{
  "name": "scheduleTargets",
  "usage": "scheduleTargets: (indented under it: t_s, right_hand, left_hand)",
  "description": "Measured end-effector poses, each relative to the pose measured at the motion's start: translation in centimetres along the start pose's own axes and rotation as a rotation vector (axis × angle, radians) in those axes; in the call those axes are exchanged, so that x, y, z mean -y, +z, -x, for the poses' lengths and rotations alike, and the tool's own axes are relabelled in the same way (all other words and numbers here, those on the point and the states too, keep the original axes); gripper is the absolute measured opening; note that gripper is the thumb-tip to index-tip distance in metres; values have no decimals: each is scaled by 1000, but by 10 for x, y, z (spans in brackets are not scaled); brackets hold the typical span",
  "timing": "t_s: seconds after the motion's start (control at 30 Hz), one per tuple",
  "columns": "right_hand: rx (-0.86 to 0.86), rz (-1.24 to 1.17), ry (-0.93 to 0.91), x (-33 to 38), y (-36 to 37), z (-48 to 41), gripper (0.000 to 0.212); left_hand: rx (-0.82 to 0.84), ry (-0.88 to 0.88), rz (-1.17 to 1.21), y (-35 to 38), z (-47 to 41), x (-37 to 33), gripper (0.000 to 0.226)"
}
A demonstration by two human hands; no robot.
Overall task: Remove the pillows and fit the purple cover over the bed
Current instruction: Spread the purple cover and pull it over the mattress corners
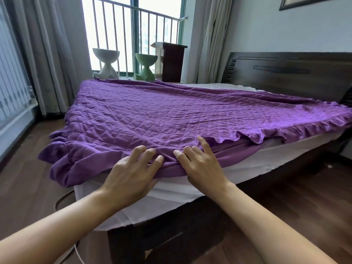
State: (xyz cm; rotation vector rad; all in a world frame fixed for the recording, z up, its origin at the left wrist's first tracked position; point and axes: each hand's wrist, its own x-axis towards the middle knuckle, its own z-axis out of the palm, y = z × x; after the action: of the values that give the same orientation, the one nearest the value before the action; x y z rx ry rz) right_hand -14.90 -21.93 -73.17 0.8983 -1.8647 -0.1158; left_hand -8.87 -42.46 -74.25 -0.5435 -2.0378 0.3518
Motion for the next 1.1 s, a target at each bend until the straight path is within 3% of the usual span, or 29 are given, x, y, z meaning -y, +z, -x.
scheduleTargets:
  t_s: [0.07,0.1,0.23,0.33,0.87,1.1]
  right_hand:
    - [-46,23,5,2,0,-2,49]
    - [-64,33,5,3,1,-2,44]
    - [-138,72,13,5,3,1,30]
    - [-179,70,48,6,5,-2,31]
    - [-247,-29,136,11,1,-10,28]
    - [-206,116,193,6,5,-20,26]
  left_hand:
    - [77,-80,-27,11,-6,-9,63]
    - [79,-103,-43,16,-12,-13,62]
    - [-98,-124,-172,25,-35,-15,21]
    - [-170,-88,-222,21,-38,-6,12]
    - [-141,-122,-182,28,-64,-14,15]
    - [-152,-133,-340,15,-66,7,14]
